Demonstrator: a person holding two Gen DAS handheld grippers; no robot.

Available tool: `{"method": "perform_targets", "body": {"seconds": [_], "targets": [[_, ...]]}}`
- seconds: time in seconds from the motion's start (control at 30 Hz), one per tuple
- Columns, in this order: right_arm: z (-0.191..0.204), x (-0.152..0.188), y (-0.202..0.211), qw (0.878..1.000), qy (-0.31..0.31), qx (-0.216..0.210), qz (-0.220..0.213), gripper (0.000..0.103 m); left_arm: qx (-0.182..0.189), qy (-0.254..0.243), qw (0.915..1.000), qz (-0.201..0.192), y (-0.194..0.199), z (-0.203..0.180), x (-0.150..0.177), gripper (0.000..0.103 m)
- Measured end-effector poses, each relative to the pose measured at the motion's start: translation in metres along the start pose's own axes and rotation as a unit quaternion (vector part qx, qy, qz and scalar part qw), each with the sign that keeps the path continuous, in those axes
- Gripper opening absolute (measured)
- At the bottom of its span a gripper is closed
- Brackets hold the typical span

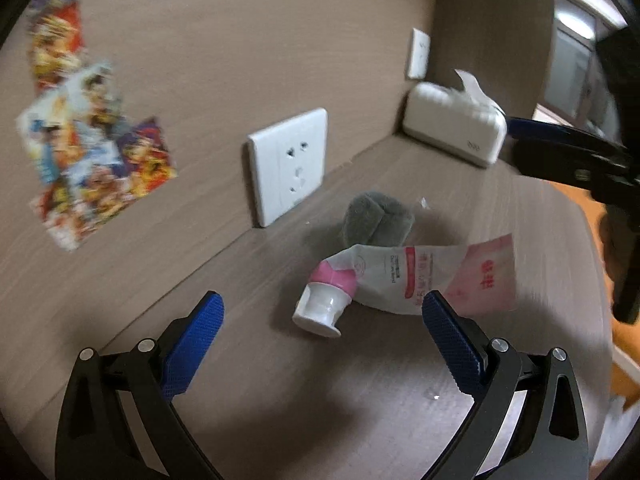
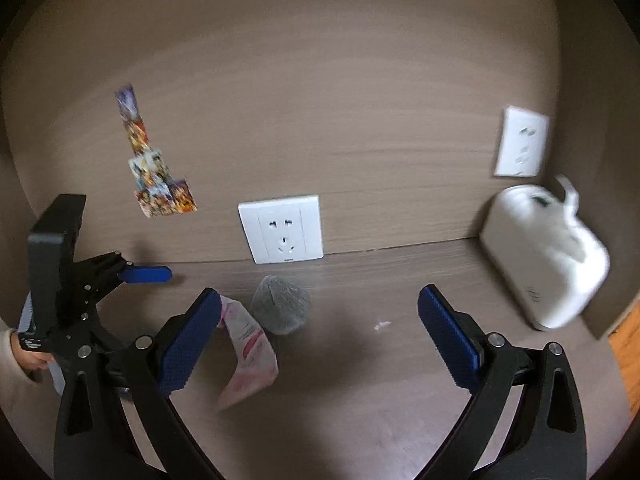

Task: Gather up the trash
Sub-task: 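Grasp the pink-and-white tube with the left tool while the right tool grasps the grey sock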

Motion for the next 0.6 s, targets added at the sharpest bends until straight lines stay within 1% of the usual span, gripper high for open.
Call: {"method": "perform_targets", "body": {"seconds": [0.03,0.07,0.1,0.13,0.17,0.23,0.27,0.3,0.33,0.37,0.4,0.47,0.53,0.6], "targets": [[-0.001,0.000,-0.011,1.000,0.001,-0.003,0.008,0.098,0.008,-0.005,0.9999,0.003,-0.004,-0.001,0.000,0.087],[-0.001,0.000,-0.023,1.000,0.003,-0.008,0.020,0.093,0.019,-0.011,0.9997,0.010,-0.010,-0.002,0.000,0.080],[-0.001,0.000,-0.032,1.000,0.003,-0.010,0.029,0.086,0.031,-0.017,0.9992,0.016,-0.016,-0.003,0.001,0.077],[-0.001,0.001,-0.045,0.999,0.003,-0.014,0.043,0.083,0.041,-0.022,0.9987,0.021,-0.021,-0.004,0.000,0.071],[-0.001,0.002,-0.054,0.998,0.004,-0.019,0.055,0.078,0.049,-0.024,0.9982,0.025,-0.025,-0.005,0.000,0.070],[0.000,0.005,-0.074,0.996,0.005,-0.028,0.082,0.076,0.071,-0.032,0.9964,0.034,-0.032,-0.009,0.000,0.070],[0.000,0.007,-0.080,0.995,0.005,-0.032,0.093,0.073,0.081,-0.037,0.9952,0.040,-0.036,-0.011,0.000,0.070],[0.000,0.009,-0.087,0.994,0.005,-0.032,0.103,0.066,0.093,-0.043,0.9936,0.047,-0.040,-0.015,0.001,0.070],[0.001,0.013,-0.095,0.992,0.002,-0.036,0.119,0.061,0.103,-0.044,0.9924,0.051,-0.041,-0.017,0.001,0.066],[0.001,0.016,-0.099,0.991,-0.002,-0.041,0.129,0.047,0.109,-0.045,0.9916,0.053,-0.043,-0.019,0.000,0.060],[0.002,0.019,-0.103,0.990,-0.009,-0.046,0.136,0.029,0.107,-0.045,0.9918,0.054,-0.044,-0.019,-0.002,0.052],[0.003,0.021,-0.103,0.989,-0.016,-0.045,0.137,0.025,0.111,-0.038,0.9912,0.062,-0.046,-0.018,-0.004,0.049],[0.001,0.019,-0.097,0.990,-0.030,-0.046,0.127,0.023,0.112,-0.026,0.9914,0.062,-0.046,-0.018,-0.004,0.045],[-0.003,0.015,-0.086,0.992,-0.043,-0.042,0.114,0.023,0.107,-0.019,0.9923,0.060,-0.042,-0.019,-0.004,0.034]]}}
Point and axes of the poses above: each gripper's, at about its wrist camera, not at the fingertips, and y roughly against the way its jaws point, z to its left, x to its underside, the point moved 7 cm from there along -y, roughly the way its jaws point, and after that the axes turned 10 degrees about -x, right-handed, at the moved point
